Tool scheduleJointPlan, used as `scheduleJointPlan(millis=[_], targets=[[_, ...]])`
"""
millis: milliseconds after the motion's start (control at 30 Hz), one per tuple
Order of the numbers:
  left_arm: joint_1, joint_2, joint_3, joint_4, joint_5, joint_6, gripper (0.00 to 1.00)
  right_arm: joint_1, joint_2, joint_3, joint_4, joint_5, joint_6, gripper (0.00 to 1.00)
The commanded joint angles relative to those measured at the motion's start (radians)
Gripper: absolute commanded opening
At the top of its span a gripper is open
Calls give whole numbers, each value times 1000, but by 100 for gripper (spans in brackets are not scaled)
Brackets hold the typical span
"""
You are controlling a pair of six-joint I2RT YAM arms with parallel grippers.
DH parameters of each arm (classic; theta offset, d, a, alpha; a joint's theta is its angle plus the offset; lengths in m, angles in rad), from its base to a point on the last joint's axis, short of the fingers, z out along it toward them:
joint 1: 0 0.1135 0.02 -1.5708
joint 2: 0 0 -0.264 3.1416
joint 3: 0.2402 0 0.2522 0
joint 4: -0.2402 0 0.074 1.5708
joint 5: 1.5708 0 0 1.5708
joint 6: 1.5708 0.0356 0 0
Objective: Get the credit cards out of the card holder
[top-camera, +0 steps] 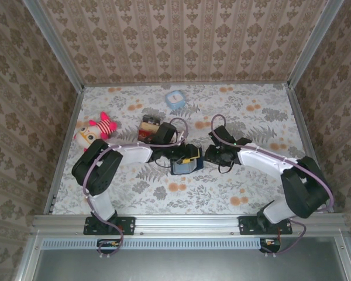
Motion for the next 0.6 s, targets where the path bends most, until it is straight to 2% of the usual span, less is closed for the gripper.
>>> scheduleJointPlan(millis=[0, 67, 200, 567], targets=[[-10, 27, 39, 35, 27, -19, 50, -24, -55, -45, 28, -21, 36, 40], [-14, 39, 45, 35, 19, -21, 50, -31, -103, -56, 28, -20, 41, 40], [-19, 63, 67, -23, -8, -7, 45, -35, -130, -64, 44, -53, 22, 32], [-30, 128, 80, -50, -32, -7, 42, -37, -79, -37, 76, -144, 13, 25]])
